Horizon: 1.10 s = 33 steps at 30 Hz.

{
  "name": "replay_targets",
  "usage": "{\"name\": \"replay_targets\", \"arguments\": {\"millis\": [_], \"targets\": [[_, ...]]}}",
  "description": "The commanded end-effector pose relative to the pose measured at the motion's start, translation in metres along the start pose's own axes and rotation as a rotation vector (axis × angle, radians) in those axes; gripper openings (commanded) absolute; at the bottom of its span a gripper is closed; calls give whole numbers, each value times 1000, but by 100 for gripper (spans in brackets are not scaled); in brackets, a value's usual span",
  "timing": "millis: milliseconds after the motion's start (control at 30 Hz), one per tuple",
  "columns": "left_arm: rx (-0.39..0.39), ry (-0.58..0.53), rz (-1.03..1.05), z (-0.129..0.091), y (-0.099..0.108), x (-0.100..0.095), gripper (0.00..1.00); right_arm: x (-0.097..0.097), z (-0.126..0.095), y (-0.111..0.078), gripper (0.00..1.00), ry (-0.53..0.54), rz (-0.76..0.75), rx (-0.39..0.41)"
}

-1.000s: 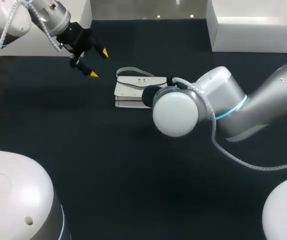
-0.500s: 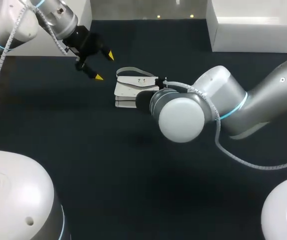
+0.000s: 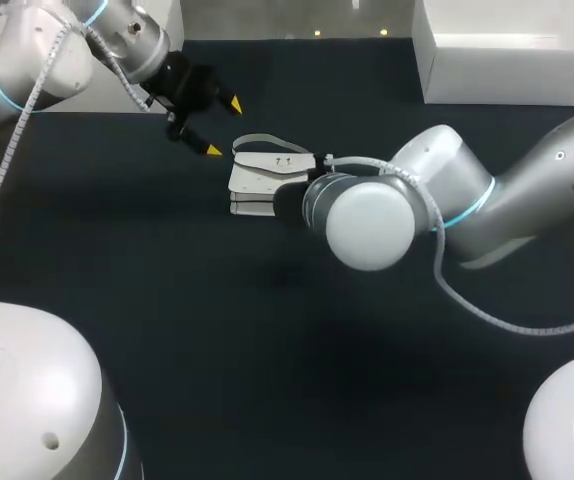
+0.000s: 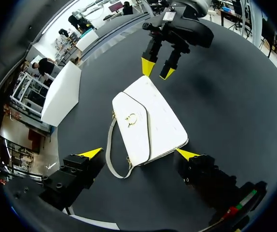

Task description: Pick up the bag, open it, inspect its contents, close it, and place it on the opposite side

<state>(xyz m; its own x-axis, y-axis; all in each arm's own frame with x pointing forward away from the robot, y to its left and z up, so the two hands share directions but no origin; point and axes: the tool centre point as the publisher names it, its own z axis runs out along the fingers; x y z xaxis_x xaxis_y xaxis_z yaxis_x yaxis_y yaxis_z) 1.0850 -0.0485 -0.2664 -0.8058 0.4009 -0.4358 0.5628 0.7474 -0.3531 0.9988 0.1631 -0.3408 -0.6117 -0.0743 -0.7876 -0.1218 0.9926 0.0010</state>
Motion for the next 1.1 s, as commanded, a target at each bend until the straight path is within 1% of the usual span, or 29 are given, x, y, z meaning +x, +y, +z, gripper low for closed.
{"name": "replay_targets", "arguments": {"millis": [33, 200, 433, 733, 833, 933, 1100], "targets": [[3, -79, -2, 9, -6, 7, 100, 6, 9, -1, 45, -47, -12, -85], [4, -120, -11, 15, -9, 1, 100, 9, 18, -1, 47, -40, -16, -75], [15, -151, -21, 20, -11, -2, 100, 10, 29, -4, 45, -36, 41, -49], [24, -147, -24, 24, -9, -3, 100, 2, 37, -7, 30, -57, 90, -34], [26, -148, -28, 25, -8, -2, 100, 1, 40, -7, 27, -59, 97, -31], [27, -151, -32, 25, -7, -2, 100, 1, 42, -7, 22, -59, 103, -30], [30, -155, -40, 25, -5, -2, 100, 1, 44, -9, 19, -58, 115, -22]]}}
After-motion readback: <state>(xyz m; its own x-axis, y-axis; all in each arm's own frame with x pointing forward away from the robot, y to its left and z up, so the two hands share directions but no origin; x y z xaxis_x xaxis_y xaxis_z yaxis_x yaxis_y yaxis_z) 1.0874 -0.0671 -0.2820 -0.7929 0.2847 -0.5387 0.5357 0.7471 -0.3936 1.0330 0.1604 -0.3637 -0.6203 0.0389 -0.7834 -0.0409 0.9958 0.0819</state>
